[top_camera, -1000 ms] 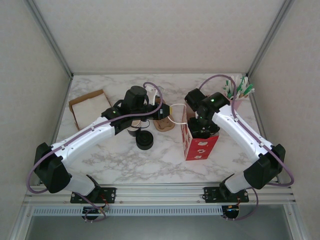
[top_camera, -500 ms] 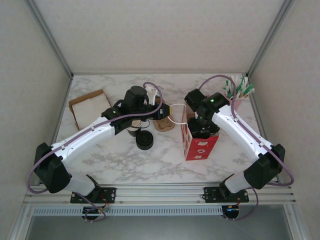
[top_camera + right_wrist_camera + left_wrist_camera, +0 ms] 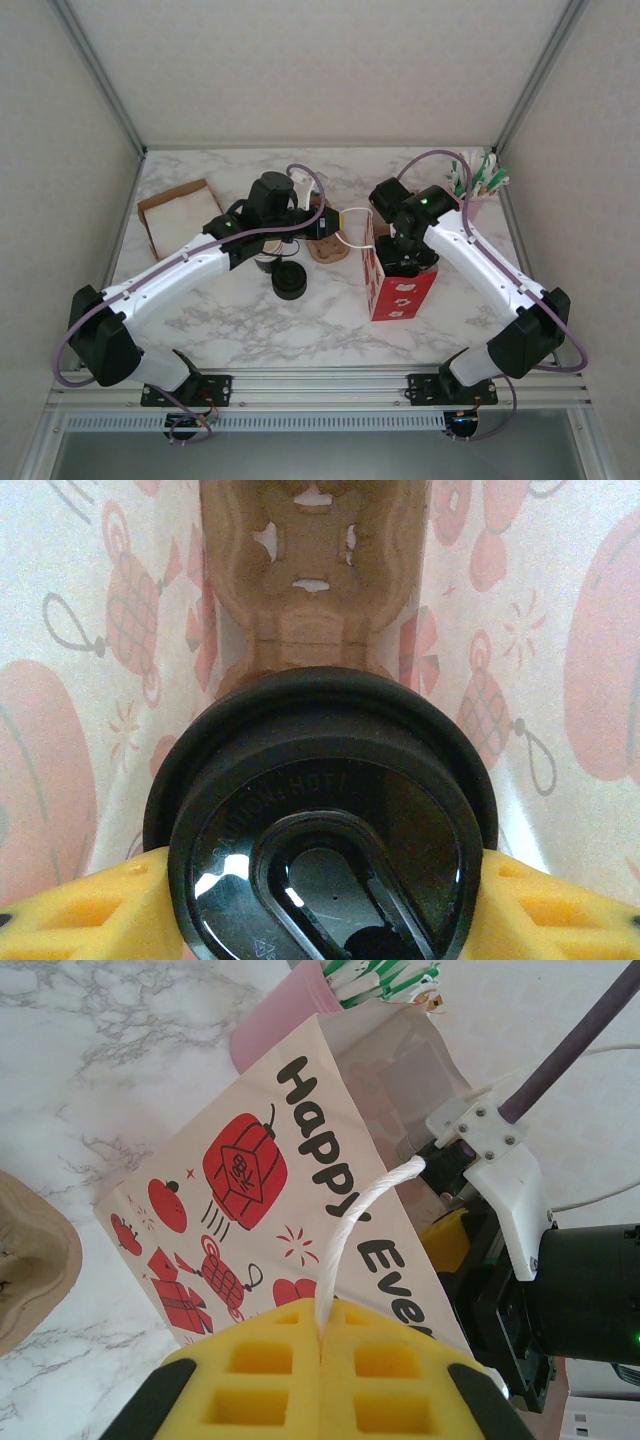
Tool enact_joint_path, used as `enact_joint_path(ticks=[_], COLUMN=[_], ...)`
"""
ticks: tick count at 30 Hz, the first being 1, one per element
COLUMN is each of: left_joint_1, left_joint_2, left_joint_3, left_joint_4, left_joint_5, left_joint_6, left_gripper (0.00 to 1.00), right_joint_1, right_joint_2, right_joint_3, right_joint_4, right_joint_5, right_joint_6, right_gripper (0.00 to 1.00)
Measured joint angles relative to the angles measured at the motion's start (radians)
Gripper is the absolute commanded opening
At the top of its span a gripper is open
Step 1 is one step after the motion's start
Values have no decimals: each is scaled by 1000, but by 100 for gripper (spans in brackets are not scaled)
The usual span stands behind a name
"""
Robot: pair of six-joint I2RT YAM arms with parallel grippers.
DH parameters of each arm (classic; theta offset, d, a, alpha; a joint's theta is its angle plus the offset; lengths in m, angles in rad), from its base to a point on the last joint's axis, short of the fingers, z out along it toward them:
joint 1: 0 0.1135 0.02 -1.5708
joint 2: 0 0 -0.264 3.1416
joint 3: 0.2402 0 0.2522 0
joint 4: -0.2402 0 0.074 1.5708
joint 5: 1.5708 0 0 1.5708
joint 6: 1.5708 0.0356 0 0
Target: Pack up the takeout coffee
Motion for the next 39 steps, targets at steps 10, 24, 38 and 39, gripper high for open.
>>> enact_joint_path(ticks=[10, 24, 38, 39], left_joint_1=[0, 0, 0, 0], left_joint_2=[0, 2, 6, 6], left_joint_3=[0, 0, 0, 0], left_joint_4=[0, 0, 0, 0], left_joint_5=[0, 0, -4, -4], left_joint_6=[0, 0, 0, 0], left_gripper=[0, 0, 0, 0], right_joint_1=[0, 0, 0, 0], right_joint_2=[0, 0, 0, 0], right_joint_3=[0, 0, 0, 0], right_joint_4=[-9, -28, -28, -28], right_joint_5=[-15, -29, -29, -29], right_joint_6=[0, 0, 0, 0], right_gripper=[61, 61, 61, 61])
